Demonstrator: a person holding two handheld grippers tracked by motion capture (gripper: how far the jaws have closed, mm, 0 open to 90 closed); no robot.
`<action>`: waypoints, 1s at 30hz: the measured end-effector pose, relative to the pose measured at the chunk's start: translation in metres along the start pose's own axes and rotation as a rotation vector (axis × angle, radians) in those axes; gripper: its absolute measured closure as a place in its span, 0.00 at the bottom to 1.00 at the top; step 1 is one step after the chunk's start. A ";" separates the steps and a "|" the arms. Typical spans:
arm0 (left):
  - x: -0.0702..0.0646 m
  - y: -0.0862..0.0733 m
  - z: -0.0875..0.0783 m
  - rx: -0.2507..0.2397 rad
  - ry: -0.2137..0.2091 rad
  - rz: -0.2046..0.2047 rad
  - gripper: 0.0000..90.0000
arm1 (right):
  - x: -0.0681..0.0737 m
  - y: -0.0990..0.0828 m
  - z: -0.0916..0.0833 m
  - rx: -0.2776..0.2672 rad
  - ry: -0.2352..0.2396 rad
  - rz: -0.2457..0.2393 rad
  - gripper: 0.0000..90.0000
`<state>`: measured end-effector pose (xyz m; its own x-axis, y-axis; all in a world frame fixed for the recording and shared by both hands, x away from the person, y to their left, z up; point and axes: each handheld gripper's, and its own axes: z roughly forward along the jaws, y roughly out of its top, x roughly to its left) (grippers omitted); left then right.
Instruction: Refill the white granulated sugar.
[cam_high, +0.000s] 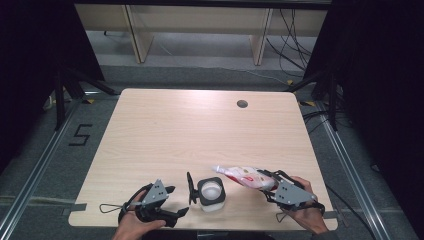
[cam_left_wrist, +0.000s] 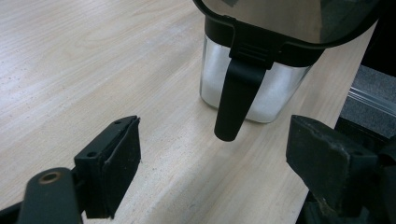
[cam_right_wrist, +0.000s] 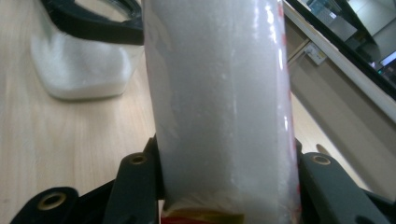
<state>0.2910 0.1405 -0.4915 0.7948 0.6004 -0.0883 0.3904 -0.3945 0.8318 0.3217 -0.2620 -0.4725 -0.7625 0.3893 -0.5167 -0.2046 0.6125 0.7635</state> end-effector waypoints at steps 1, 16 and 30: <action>0.001 0.000 -0.001 0.011 -0.001 -0.004 0.19 | -0.003 -0.002 0.001 -0.004 0.015 0.026 0.63; 0.000 -0.001 -0.001 -0.001 0.002 -0.015 0.19 | -0.018 -0.027 0.016 -0.038 0.034 0.212 0.64; 0.002 0.000 -0.002 0.012 0.010 -0.004 0.19 | -0.021 -0.036 0.011 -0.036 0.010 0.328 0.64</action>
<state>0.2914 0.1432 -0.4907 0.7885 0.6090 -0.0856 0.3991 -0.4007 0.8247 0.3515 -0.2849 -0.4933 -0.7976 0.5547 -0.2371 0.0317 0.4310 0.9018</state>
